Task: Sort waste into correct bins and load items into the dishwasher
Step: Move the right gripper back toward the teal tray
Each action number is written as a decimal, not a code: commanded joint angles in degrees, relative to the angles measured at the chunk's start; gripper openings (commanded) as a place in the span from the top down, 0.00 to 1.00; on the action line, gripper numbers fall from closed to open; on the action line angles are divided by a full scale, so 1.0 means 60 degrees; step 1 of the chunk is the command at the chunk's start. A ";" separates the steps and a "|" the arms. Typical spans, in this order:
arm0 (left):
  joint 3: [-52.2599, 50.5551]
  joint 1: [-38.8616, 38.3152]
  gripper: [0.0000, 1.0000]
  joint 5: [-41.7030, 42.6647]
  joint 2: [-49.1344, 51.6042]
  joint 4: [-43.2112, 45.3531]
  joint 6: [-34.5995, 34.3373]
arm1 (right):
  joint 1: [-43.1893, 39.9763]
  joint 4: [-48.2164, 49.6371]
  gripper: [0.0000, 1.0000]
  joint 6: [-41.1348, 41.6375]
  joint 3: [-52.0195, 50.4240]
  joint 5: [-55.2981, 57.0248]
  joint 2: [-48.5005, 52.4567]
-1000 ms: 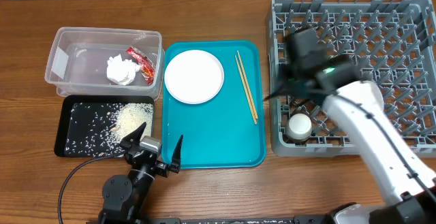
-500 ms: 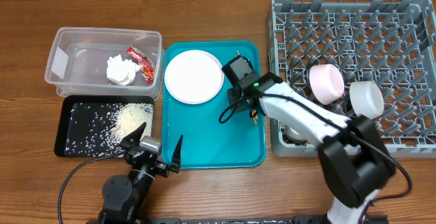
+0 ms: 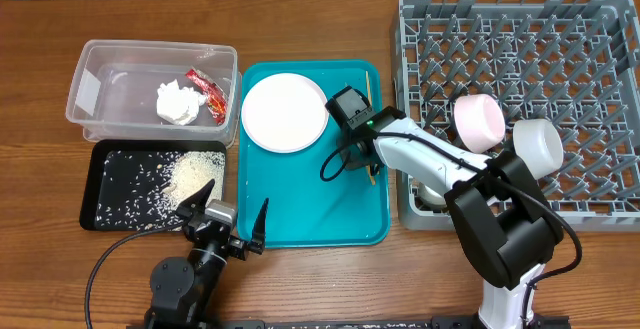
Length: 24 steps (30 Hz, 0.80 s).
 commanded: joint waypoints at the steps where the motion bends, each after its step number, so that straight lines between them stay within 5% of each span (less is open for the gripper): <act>1: -0.0036 0.0047 0.00 0.0102 -0.0098 0.0000 0.0076 | 0.0127 -0.0510 0.96 -0.0040 0.0237 -0.0386 0.0284; 14: -0.0036 0.0047 0.00 0.0106 -0.0098 0.0000 0.0076 | -0.0433 -0.1661 0.96 0.0725 0.1570 -0.0004 -0.3406; 24: -0.0036 0.0047 0.00 0.0106 -0.0098 0.0000 0.0076 | -0.2335 -0.1330 0.96 -0.0361 0.1104 0.0040 -0.2932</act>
